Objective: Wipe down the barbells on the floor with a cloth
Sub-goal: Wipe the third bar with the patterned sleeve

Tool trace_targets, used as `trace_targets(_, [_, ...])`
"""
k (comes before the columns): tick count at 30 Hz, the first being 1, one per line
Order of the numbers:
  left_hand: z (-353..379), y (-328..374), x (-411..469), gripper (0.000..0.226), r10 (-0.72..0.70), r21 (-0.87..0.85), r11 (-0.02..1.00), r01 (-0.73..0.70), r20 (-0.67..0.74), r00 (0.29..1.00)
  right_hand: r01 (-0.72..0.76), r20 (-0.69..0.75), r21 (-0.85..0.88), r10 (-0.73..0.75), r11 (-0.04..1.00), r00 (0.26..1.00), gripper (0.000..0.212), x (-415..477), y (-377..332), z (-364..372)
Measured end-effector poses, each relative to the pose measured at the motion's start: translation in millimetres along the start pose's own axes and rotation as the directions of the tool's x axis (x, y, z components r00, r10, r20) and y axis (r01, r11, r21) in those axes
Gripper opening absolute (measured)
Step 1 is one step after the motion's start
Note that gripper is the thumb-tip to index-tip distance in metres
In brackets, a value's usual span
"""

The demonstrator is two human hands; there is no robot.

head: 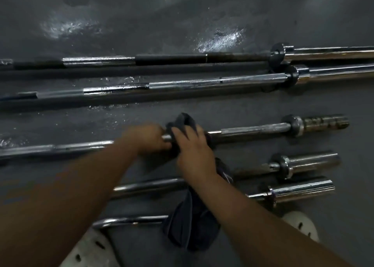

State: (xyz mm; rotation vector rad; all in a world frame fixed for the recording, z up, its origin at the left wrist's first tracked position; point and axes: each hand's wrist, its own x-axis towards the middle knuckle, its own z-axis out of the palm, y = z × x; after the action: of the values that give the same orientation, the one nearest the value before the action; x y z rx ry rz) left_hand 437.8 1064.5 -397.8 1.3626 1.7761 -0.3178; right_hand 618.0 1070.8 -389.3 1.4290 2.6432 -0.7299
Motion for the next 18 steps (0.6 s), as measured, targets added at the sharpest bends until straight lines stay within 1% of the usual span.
trace_targets(1, [-12.1, -3.2, 0.1, 0.041, 0.012, -0.104, 0.995, 0.0, 0.116, 0.993, 0.094, 0.04, -0.001, -0.094, 0.996, 0.995, 0.068, -0.2, -0.5, -1.9])
trace_targets(2, [-20.6, -6.0, 1.2, 0.045, 0.038, -0.124, 0.992, -0.021, 0.139, 0.99, 0.123, 0.056, -0.023, -0.122, 0.992, 0.991, 0.069, 3.0, 14.2, -9.0])
trace_targets(3, [-22.8, -6.4, 0.2, 0.048, 0.044, -0.068, 0.997, -0.039, 0.081, 0.996, 0.076, 0.062, -0.054, -0.073, 0.996, 0.995, 0.07, 5.6, 38.1, -18.0])
trace_targets(4, [-16.5, -5.0, -3.9, 0.048, 0.039, 0.037, 0.999, -0.037, -0.051, 0.998, -0.025, 0.031, -0.075, 0.028, 0.997, 0.999, 0.071, 6.6, 64.6, -26.2])
trace_targets(5, [-1.9, -4.3, -9.4, 0.044, 0.06, 0.151, 0.988, -0.026, -0.225, 0.972, -0.163, -0.024, -0.068, 0.161, 0.984, 0.987, 0.072, 6.4, 84.7, -33.5])
trace_targets(6, [18.0, -2.2, -18.0, 0.042, 0.112, 0.227, 0.974, -0.026, -0.373, 0.921, -0.271, -0.061, -0.053, 0.268, 0.961, 0.961, 0.072, 4.1, 91.3, -36.5])
trace_targets(7, [36.2, 2.2, -29.0, 0.044, 0.158, 0.273, 0.962, -0.025, -0.476, 0.865, -0.328, -0.084, -0.057, 0.323, 0.943, 0.943, 0.071, 2.4, 81.5, -33.0])
trace_targets(8, [43.1, 6.4, -32.1, 0.048, 0.178, 0.294, 0.956, -0.024, -0.508, 0.843, -0.316, -0.101, -0.074, 0.308, 0.946, 0.946, 0.069, 1.2, 61.0, -24.8])
trace_targets(9, [37.7, 8.1, -28.4, 0.05, 0.164, 0.297, 0.955, -0.02, -0.468, 0.868, -0.231, -0.09, -0.085, 0.223, 0.969, 0.971, 0.069, 1.2, 34.9, -14.9])
trace_targets(10, [22.8, 8.4, -23.1, 0.05, 0.117, 0.228, 0.973, -0.032, -0.373, 0.921, -0.094, -0.058, -0.071, 0.09, 0.993, 0.994, 0.071, 0.0, 12.3, -2.7])
trace_targets(11, [6.2, 8.0, -18.0, 0.048, 0.07, 0.123, 0.991, -0.047, -0.195, 0.978, 0.035, -0.005, -0.039, -0.035, 0.999, 0.999, 0.073, -2.3, -3.9, 2.5])
trace_targets(12, [-9.0, 6.6, -12.0, 0.048, 0.034, 0.007, 0.999, -0.034, 0.016, 0.999, 0.129, 0.045, -0.035, -0.127, 0.991, 0.991, 0.074, -3.4, -6.2, 2.1])
trace_targets(13, [-19.8, 6.0, -8.9, 0.048, 0.026, -0.071, 0.997, -0.016, 0.153, 0.988, 0.15, 0.072, -0.05, -0.146, 0.987, 0.987, 0.072, -1.4, 4.9, -5.8])
trace_targets(14, [-25.9, 6.0, -7.2, 0.048, 0.034, -0.06, 0.998, -0.023, 0.172, 0.985, 0.09, 0.076, -0.073, -0.084, 0.993, 0.994, 0.07, 1.5, 27.1, -17.1])
trace_targets(15, [-23.8, 5.1, -8.9, 0.046, 0.045, 0.008, 0.999, -0.046, 0.098, 0.994, -0.021, 0.052, -0.087, 0.026, 0.996, 0.998, 0.069, 2.6, 53.1, -27.5])
trace_targets(16, [-13.0, 4.2, -11.7, 0.042, 0.051, 0.14, 0.989, -0.044, -0.051, 0.997, -0.148, -0.019, -0.084, 0.147, 0.985, 0.989, 0.069, 2.0, 78.8, -35.6])
trace_targets(17, [4.5, 4.7, -17.9, 0.036, 0.063, 0.251, 0.968, -0.008, -0.215, 0.975, -0.253, -0.078, -0.076, 0.247, 0.964, 0.966, 0.068, 0.8, 93.8, -40.2])
trace_targets(18, [23.6, 8.1, -26.6, 0.031, 0.071, 0.285, 0.958, 0.033, -0.348, 0.935, -0.301, -0.118, -0.098, 0.289, 0.949, 0.95, 0.066, -1.7, 90.8, -38.6])
